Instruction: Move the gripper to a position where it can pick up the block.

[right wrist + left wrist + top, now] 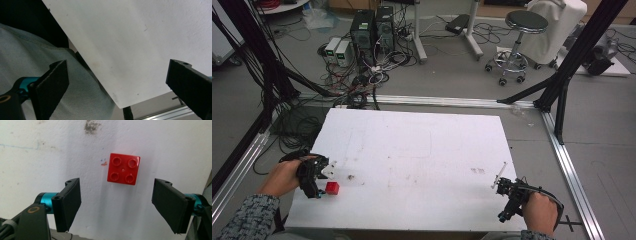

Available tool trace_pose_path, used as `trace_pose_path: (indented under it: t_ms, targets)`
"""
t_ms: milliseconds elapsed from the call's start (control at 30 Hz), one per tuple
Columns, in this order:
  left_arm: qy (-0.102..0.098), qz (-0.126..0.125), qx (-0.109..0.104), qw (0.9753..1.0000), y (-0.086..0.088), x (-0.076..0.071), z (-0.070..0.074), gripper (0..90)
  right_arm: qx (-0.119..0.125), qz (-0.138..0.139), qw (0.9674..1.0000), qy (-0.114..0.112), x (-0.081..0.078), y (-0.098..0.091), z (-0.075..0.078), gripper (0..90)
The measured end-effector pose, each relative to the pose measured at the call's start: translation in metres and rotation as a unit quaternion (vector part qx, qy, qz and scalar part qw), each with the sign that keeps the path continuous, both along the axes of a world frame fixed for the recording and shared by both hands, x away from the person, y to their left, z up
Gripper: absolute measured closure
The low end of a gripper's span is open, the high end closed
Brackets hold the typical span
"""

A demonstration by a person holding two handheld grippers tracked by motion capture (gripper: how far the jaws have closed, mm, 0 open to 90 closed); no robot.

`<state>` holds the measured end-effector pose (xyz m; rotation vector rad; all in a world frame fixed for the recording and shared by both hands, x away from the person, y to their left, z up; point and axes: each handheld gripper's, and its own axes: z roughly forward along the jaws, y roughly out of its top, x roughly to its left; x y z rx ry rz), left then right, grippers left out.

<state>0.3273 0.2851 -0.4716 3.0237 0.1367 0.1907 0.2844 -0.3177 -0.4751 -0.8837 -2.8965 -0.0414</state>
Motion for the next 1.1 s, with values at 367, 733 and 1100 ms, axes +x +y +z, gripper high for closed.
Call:
trace_pose_path:
  t_ms: [367, 733, 1100]
  targets:
    - [0.015, -0.073, 0.007, 0.9972, -0.008, 0.000, -0.011, 23.9, 0.003, -0.002, 1.0000, 0.004, 0.000, 0.000, -0.001, 4.1]
    - [0.028, -0.088, 0.016, 0.9956, -0.013, 0.005, -0.025, 23.9, 0.003, -0.010, 0.9999, 0.007, -0.001, 0.002, -0.001, 4.1]
    - [0.034, -0.089, 0.015, 0.9953, -0.011, 0.007, -0.034, 24.2, 0.003, -0.006, 1.0000, 0.006, -0.001, 0.002, -0.002, 4.1]
